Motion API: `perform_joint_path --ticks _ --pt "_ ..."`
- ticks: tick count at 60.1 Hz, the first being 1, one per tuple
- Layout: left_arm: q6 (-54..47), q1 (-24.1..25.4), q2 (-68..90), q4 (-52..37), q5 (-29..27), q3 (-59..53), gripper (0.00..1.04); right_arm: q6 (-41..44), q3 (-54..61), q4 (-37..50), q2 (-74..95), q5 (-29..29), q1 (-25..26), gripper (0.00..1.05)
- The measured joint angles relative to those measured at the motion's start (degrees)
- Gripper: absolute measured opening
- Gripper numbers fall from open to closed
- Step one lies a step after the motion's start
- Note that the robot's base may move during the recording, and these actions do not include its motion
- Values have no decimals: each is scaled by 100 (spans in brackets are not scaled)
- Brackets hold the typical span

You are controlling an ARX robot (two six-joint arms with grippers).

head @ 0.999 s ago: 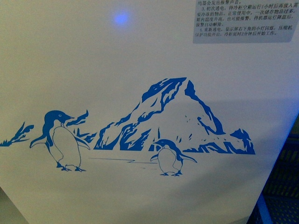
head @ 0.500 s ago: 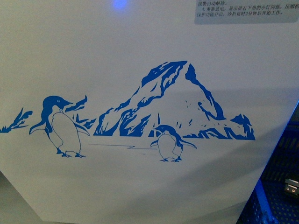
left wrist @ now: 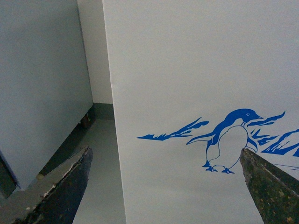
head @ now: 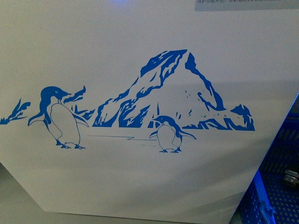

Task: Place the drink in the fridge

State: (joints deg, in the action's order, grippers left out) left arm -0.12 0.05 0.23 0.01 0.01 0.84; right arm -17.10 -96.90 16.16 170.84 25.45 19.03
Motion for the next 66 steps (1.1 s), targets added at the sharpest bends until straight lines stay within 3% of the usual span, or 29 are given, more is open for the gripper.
perform_joint_path --ticks 8,21,29,45,66 --pt "0 0 0 0 -2 0 97 15 -208 -155 74 -114 0 93" --pt "0 0 0 0 -2 0 97 129 -4 -197 4 -422 87 56" --pt "0 0 0 0 -2 0 97 317 870 162 -525 -629 98 42" --pt "2 0 0 0 -2 0 97 892 2927 815 -3206 -1340 31 37" --pt "2 0 0 0 -2 0 97 2052 5403 949 -7707 -2103 -723 37"
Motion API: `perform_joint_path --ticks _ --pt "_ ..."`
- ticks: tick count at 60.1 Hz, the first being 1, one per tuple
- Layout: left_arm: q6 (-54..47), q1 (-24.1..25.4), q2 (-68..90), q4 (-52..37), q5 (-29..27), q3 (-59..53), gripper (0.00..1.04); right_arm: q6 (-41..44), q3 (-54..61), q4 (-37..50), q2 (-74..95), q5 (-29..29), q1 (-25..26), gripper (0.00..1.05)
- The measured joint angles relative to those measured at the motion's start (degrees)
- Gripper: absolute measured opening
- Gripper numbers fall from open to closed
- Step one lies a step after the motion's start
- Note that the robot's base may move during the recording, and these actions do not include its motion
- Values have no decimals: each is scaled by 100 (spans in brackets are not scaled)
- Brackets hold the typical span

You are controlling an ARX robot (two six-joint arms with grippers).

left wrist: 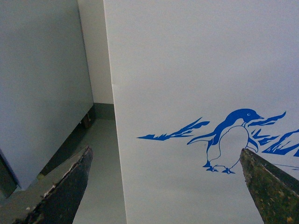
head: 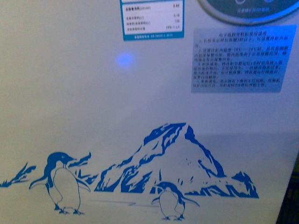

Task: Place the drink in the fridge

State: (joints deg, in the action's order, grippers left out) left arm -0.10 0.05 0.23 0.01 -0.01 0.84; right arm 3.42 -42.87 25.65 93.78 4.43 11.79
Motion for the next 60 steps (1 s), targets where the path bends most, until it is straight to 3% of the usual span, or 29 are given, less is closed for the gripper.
perform_joint_path --ticks 9,27,34,42,60 --pt "-2 0 0 0 0 0 97 59 264 -918 -2175 -149 -76 37" --pt "-2 0 0 0 0 0 97 -310 271 -2791 -4931 -658 50 37" --pt "-2 0 0 0 0 0 97 -610 426 -3768 -6052 -656 -317 37" --pt "-2 0 0 0 0 0 97 -874 651 -4312 -6826 -212 -992 37" --pt "-2 0 0 0 0 0 97 -1259 1137 -4092 -7152 1403 -2459 37"
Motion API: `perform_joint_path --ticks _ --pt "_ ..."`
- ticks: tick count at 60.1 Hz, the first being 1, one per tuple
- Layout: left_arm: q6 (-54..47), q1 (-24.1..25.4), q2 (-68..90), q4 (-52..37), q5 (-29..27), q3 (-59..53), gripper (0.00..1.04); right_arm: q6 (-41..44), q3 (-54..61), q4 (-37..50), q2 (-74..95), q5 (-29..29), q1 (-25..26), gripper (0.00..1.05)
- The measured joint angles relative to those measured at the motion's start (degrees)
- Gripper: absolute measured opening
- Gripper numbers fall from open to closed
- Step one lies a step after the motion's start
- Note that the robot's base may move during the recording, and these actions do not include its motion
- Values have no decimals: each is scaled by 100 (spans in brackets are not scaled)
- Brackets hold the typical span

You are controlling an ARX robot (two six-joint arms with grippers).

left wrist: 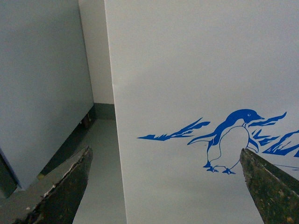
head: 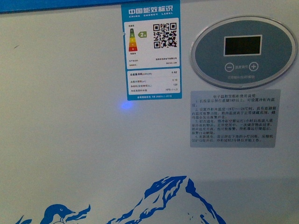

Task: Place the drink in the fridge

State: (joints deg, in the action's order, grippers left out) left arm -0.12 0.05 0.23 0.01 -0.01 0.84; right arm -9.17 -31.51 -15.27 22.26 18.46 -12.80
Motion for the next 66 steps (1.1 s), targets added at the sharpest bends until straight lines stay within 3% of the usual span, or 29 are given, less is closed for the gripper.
perform_joint_path --ticks 10,66 --pt "0 0 0 0 0 0 97 -35 323 385 -59 1073 -603 37" --pt "0 0 0 0 7 0 97 -50 387 404 -120 1093 -686 36"
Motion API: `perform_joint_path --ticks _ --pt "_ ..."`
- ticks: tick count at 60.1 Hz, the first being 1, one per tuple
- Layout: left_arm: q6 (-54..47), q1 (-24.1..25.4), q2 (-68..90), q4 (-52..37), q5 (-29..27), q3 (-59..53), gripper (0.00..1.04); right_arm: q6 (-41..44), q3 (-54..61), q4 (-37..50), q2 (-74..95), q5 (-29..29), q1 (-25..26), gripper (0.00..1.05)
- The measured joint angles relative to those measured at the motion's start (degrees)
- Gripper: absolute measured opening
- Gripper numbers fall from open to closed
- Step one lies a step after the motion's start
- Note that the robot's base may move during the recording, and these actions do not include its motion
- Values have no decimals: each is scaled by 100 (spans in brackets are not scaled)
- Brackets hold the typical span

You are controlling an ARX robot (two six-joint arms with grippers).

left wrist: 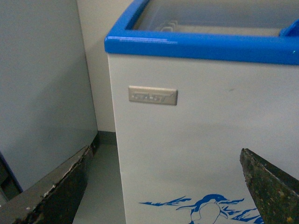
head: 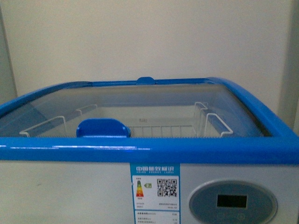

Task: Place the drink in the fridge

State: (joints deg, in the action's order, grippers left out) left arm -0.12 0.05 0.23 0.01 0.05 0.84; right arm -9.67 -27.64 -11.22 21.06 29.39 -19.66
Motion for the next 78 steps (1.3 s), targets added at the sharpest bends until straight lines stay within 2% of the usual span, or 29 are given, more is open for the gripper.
perform_joint_path --ticks 24,30,33,37,44,57,61,63,66,71,78 --pt "0 0 0 0 -7 0 97 0 -2 17 0 0 0 36" --pt "616 179 599 256 629 238 97 0 -2 17 0 0 0 36" --pt "1099 271 1674 -396 1025 522 97 0 -2 17 0 -2 0 36" --pt "1191 267 3195 -1663 1287 1141 97 0 -2 17 0 -2 -2 36" --pt "332 35 5477 -3032 1779 2546 97 0 -2 17 0 0 -2 36" --pt "-955 -466 7466 -3230 2774 4201 97 0 -2 17 0 0 -2 36" --pt "-1421 -706 7829 -2968 3368 4651 97 0 -2 17 0 0 -2 36" --pt "-1838 -922 8026 -2533 3770 4964 97 0 -2 17 0 0 -2 36" --pt "-2468 -1134 8209 -1980 4065 5230 97 0 -2 17 0 -2 -2 36" --pt "-3311 -1285 8509 -1338 4194 5438 97 0 -2 17 0 0 -2 36" --pt "-4249 -1191 8937 -903 4151 5687 97 0 -2 17 0 -4 -2 36"
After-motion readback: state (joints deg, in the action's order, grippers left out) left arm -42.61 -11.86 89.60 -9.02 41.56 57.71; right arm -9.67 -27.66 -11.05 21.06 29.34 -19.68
